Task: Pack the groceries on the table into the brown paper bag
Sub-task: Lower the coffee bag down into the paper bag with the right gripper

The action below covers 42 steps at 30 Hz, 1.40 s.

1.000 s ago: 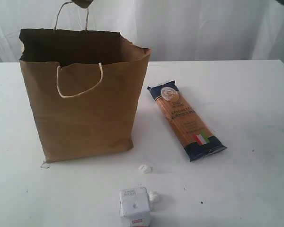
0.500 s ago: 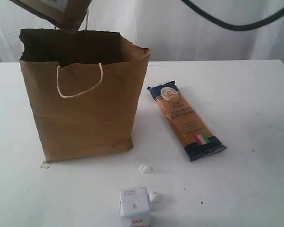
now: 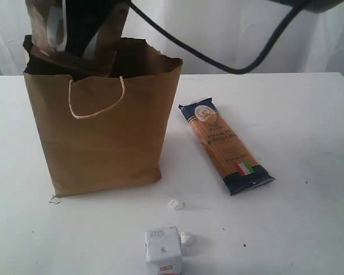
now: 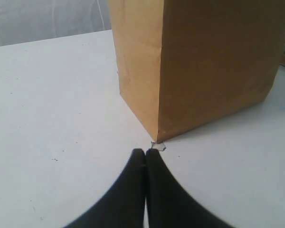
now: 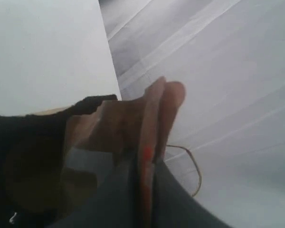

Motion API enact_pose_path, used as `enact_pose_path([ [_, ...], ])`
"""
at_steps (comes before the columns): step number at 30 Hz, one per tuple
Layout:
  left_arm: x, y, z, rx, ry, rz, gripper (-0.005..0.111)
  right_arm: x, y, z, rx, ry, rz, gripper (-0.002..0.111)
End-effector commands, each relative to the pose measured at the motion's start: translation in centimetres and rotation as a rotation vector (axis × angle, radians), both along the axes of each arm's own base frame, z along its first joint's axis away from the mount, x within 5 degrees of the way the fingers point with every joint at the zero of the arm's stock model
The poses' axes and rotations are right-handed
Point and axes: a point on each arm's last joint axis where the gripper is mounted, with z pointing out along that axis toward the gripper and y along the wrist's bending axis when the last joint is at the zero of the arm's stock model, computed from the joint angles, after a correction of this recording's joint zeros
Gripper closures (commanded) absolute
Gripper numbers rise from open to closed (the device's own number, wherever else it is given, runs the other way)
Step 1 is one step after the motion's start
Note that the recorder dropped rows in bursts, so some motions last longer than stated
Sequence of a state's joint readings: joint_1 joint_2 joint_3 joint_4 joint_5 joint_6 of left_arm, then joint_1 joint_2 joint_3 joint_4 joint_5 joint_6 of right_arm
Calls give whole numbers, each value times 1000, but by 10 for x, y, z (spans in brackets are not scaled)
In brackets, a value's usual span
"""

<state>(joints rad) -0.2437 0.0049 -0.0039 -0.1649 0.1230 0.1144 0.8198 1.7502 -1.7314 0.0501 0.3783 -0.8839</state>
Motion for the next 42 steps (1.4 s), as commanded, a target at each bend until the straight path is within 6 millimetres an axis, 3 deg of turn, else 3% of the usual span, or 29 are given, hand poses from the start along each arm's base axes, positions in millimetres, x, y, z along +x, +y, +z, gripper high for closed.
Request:
enact_pose_path([
  [1,0,0,-1,-10,4,6,107,3,-5,4,-18,-5,-8,108],
  [13,0,0,-1,-10,4,6,107,33,-11,-34,-109,99,-67,108],
  [23,0,0,-1,-10,4,6,107,43,-37,-28,50,409,-316,108],
  [29,0,0,-1,-10,4,6,107,51,-45,-8,162,426,-390,108],
  [42,0,0,-1,-10,4,6,107,65,-40,-30,107,537,-462,108],
])
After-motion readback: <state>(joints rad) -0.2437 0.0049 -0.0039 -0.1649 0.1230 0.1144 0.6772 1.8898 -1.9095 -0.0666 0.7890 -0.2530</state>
